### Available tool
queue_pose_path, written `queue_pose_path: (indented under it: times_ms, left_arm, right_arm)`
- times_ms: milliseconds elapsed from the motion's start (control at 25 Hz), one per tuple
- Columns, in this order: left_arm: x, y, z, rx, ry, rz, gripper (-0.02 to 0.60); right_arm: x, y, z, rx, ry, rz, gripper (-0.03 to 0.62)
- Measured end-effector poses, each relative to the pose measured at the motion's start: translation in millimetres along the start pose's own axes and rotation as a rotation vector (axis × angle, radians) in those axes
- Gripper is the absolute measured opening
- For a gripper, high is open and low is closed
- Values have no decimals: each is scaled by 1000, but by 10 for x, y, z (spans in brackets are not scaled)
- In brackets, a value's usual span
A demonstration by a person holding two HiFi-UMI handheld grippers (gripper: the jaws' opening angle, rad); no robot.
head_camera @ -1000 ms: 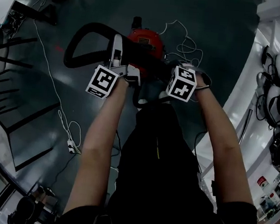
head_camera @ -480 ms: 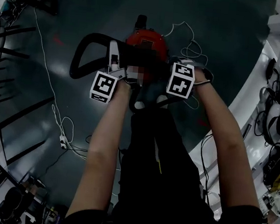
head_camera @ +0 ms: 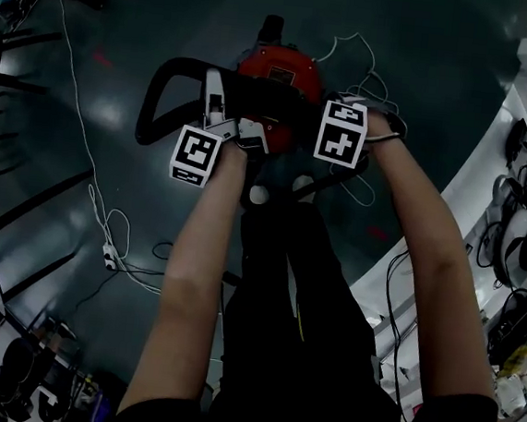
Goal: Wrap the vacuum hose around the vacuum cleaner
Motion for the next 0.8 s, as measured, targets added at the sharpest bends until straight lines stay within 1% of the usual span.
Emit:
queue_pose_path:
  times_ms: [160,320,560,800]
  left_arm:
    - [36,41,-167,-38,-2,4,193]
    - [61,73,-297,-64,-20,5,193]
    - [95,151,-412,-63,-34,-7,195]
    - [151,223,-590,-103,-22,-32,196]
  right_arm:
    - [10,157,71,-19,-9,-16,179]
    - [24,249,161,-29,-3,-24,179]
    - [43,356,292,-6,13,-35,178]
    - [65,506,354,-2,31,-59,178]
Point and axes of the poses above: the fingertips, and each gripper's own axes: y forward along the fingers, z to its right, x out of its underside, the point moved 7 cm from there along -y, backward along the fingers, and after that the axes turned 14 degrees about z, right-handed, at the moved point
